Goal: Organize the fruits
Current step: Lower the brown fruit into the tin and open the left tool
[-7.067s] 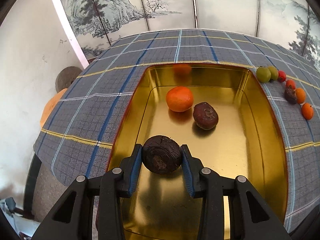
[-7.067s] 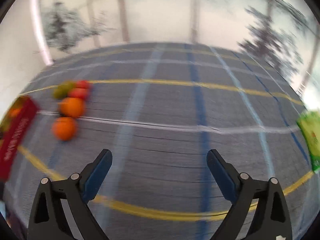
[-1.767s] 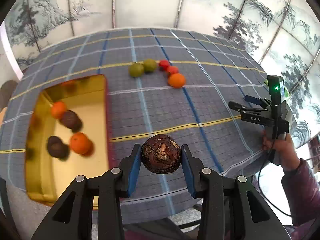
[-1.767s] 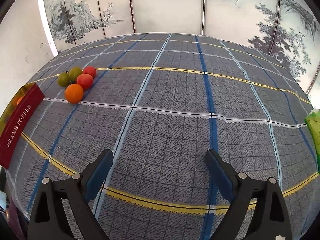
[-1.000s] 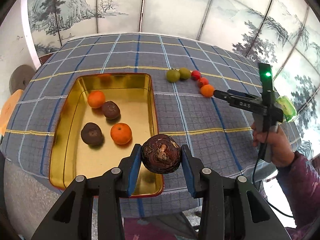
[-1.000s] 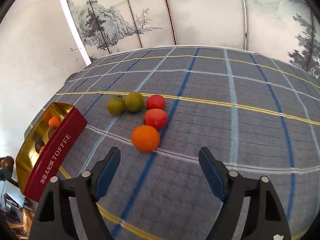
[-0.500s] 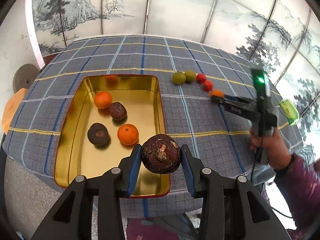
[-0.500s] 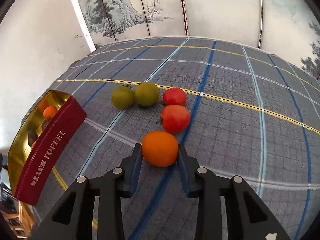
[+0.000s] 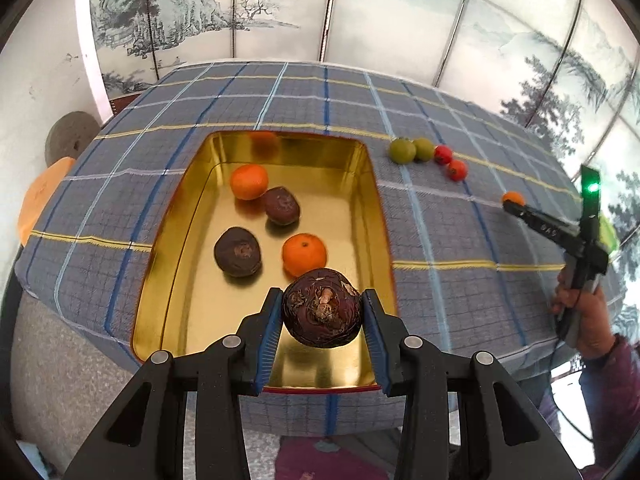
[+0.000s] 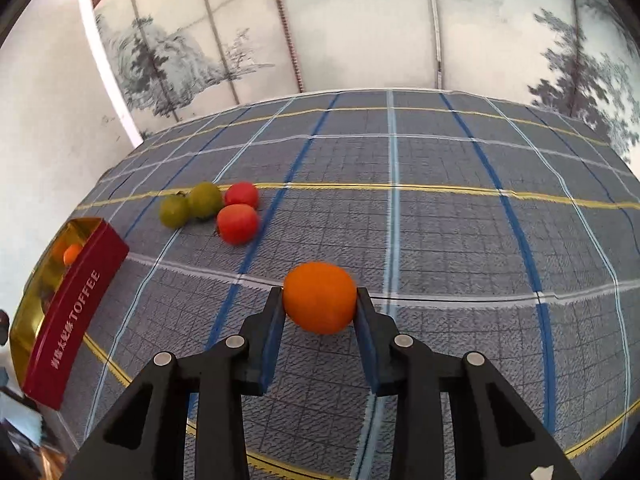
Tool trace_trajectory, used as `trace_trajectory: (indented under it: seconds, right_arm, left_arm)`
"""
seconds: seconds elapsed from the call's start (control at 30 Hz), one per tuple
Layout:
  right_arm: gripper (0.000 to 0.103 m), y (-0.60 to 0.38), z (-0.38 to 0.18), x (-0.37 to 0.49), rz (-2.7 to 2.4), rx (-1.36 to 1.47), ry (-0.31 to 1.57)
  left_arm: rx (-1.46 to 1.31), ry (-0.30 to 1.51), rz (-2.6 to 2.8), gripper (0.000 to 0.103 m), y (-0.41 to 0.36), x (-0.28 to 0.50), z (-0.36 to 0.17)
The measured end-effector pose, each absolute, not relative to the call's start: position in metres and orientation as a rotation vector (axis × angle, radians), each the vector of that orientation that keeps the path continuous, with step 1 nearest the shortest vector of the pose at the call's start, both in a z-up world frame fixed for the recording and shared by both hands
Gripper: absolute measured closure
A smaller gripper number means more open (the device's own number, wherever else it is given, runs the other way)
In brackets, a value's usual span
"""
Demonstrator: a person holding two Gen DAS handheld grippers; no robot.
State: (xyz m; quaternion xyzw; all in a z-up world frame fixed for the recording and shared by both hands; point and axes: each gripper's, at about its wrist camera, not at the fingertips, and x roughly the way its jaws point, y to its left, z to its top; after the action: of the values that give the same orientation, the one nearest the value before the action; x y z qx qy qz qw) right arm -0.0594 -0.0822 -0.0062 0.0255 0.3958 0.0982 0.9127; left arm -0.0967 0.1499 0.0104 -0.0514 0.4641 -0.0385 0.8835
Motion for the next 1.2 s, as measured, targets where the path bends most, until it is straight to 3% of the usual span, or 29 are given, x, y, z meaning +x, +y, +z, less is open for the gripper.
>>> trace_trajectory:
  seconds: [1.0,1.07,1.13,1.2]
  right_arm:
    - [0.070,-0.077,-0.012,-0.054,0.186,0.032,0.858]
    - [0.070,-0.077,-0.012,-0.054,0.185,0.030,0.860]
    - [0.070,-0.076,-0.013,-0.053,0.184,0.029,0.861]
    - [0.070,-0.076,-0.013,-0.053,0.183,0.027,0.863]
  left_arm:
    - [0.038,0.945,-0.021,0.061,0.141,-0.092,-0.022]
    - [0.052,0.935,-0.012,0.059,0.140,-0.092,-0.020]
    - [0.061,0.929,0.003,0.049,0.141,-0.094,-0.019]
    - [0.063,0.915,0.011,0.046,0.142,-0.096,-0.017]
